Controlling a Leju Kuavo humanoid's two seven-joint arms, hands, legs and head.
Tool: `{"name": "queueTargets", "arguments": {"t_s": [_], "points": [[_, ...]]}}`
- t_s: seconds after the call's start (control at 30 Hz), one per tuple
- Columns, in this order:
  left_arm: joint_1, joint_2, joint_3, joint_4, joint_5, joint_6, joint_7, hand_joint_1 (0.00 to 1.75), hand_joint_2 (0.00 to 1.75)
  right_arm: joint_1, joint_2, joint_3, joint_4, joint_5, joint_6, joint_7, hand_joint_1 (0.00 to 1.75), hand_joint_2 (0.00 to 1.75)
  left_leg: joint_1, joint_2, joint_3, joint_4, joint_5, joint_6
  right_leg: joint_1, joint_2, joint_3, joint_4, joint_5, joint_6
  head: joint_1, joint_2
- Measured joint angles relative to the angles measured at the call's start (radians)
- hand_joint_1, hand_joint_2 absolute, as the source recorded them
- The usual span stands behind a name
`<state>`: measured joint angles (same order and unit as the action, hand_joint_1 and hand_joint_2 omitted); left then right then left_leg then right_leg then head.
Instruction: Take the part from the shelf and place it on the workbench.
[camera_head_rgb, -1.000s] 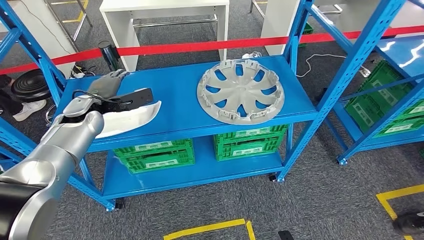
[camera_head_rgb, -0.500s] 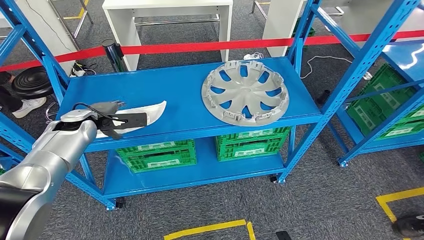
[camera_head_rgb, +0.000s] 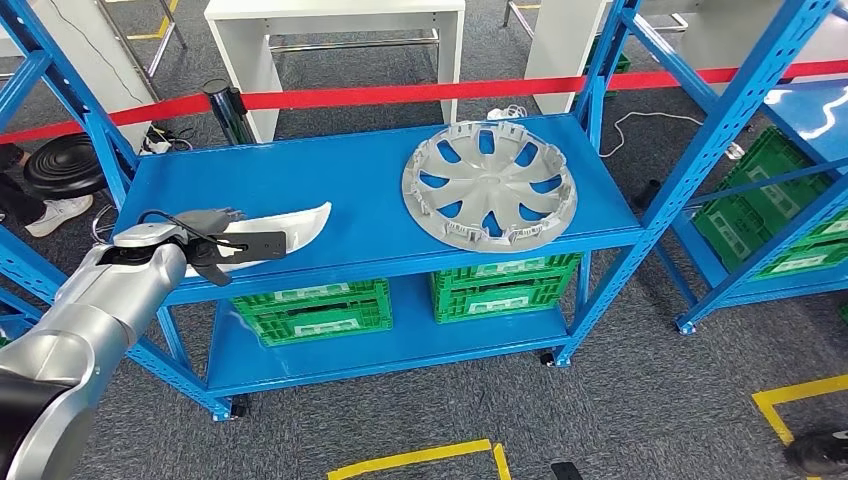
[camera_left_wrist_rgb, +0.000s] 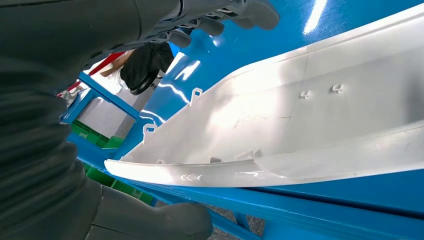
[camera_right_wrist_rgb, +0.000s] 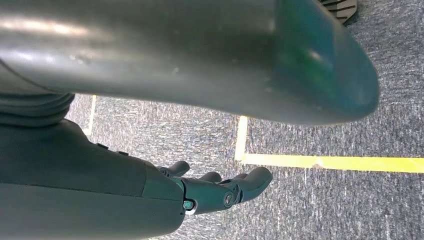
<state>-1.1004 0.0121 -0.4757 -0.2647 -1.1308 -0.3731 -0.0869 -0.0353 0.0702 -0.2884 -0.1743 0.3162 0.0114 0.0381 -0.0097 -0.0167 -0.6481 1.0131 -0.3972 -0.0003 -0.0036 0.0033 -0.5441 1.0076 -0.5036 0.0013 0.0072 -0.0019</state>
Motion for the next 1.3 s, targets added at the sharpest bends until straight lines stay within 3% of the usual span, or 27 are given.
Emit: {"name": "queueTargets", "arguments": {"t_s": [0.37, 0.43, 0.5, 0.57, 0.83, 1.03, 1.3], "points": [[0.000, 0.010, 0.000, 0.000, 0.049, -0.114, -0.102, 0.00, 1.75, 0.000, 0.000, 0.000, 0.000, 0.006, 0.000, 0.002, 0.00, 0.00, 0.000, 0.000, 0.000, 0.000, 0.000, 0.000, 0.000, 0.000, 0.000, 0.000, 0.000, 0.000, 0.000, 0.000], [0.001, 0.010, -0.001, -0.001, 0.044, -0.096, -0.102, 0.12, 1.75, 0.000, 0.000, -0.001, 0.000, 0.005, 0.000, 0.002, 0.00, 0.00, 0.000, 0.000, 0.000, 0.000, 0.000, 0.000, 0.000, 0.000, 0.000, 0.000, 0.000, 0.000, 0.000, 0.000], [0.003, 0.007, -0.005, -0.003, 0.033, -0.070, -0.100, 0.98, 1.75, 0.000, 0.000, -0.003, 0.000, 0.003, 0.000, 0.001, 0.00, 0.00, 0.000, 0.000, 0.001, 0.000, 0.000, 0.000, 0.000, 0.000, 0.000, 0.000, 0.000, 0.000, 0.000, 0.000], [0.010, 0.004, -0.017, -0.003, 0.019, -0.045, -0.100, 1.73, 1.75, 0.000, 0.000, -0.005, 0.000, 0.002, 0.000, 0.000, 0.00, 0.00, 0.000, 0.000, 0.001, 0.000, 0.000, 0.000, 0.000, 0.000, 0.001, 0.000, 0.000, 0.000, 0.000, 0.000], [0.071, -0.015, -0.076, -0.003, -0.012, 0.016, -0.102, 1.75, 1.75, -0.001, -0.001, -0.009, 0.000, 0.007, 0.000, 0.004, 0.00, 0.00, 0.000, 0.000, 0.001, 0.000, 0.000, 0.000, 0.000, 0.000, 0.001, 0.000, 0.000, 0.000, 0.000, 0.000], [0.077, -0.018, -0.094, -0.007, -0.012, 0.072, -0.106, 1.75, 1.75, -0.001, -0.003, -0.015, 0.000, 0.008, 0.000, 0.005, 0.00, 0.00, 0.000, 0.000, 0.005, 0.000, 0.000, 0.000, -0.001, 0.000, 0.005, 0.000, -0.001, 0.001, 0.000, 0.000], [0.077, -0.025, -0.109, -0.012, -0.020, 0.079, -0.114, 1.75, 1.75, -0.001, -0.006, -0.017, 0.000, 0.009, 0.000, 0.005, 0.00, 0.00, 0.000, 0.000, 0.009, 0.000, -0.001, 0.000, -0.001, -0.001, 0.009, 0.000, -0.002, 0.001, 0.000, 0.000]]}}
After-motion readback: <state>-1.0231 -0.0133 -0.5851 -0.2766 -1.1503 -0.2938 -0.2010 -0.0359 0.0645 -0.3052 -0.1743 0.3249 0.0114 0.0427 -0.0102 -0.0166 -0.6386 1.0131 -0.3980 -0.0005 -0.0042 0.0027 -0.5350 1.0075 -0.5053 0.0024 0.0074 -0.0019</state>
